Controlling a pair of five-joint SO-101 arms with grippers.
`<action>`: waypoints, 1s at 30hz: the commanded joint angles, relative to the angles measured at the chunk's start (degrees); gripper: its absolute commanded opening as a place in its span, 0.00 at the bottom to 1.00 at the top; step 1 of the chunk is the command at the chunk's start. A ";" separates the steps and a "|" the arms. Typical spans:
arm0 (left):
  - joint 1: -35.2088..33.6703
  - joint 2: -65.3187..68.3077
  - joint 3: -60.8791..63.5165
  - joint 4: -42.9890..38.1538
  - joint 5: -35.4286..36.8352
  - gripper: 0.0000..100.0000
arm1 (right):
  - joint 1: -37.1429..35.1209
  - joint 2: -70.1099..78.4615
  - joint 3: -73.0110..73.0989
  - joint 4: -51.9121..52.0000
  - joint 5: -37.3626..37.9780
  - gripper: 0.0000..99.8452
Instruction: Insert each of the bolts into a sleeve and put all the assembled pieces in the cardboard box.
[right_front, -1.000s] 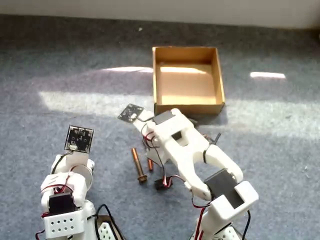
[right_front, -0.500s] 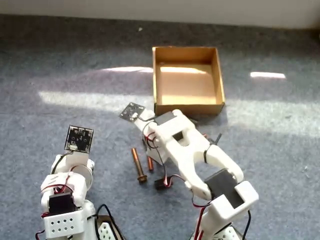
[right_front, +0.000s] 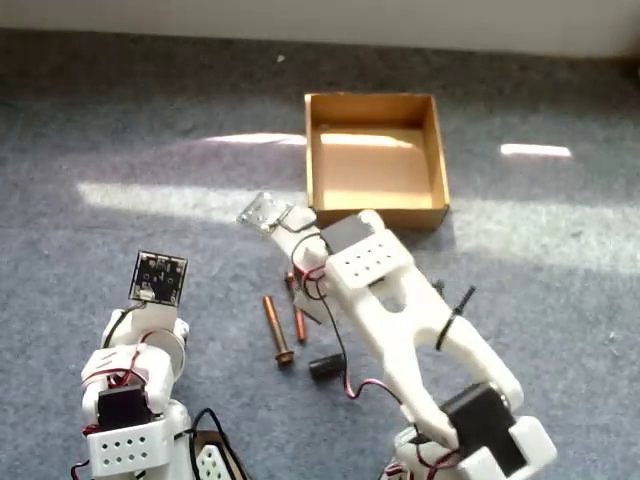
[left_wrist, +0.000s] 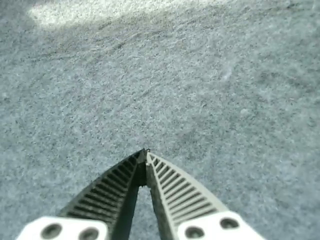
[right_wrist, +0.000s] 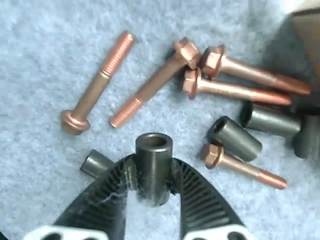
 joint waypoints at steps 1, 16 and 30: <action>-0.31 -0.04 0.92 -1.05 -0.70 0.01 | 1.45 -11.30 -2.15 5.14 -3.87 0.00; -0.22 -0.04 -1.01 -0.97 -0.70 0.01 | 13.85 -50.07 23.96 5.32 -6.95 0.00; -0.13 0.66 -21.14 9.76 -5.98 0.01 | 24.75 -63.78 41.54 -6.37 -14.24 0.00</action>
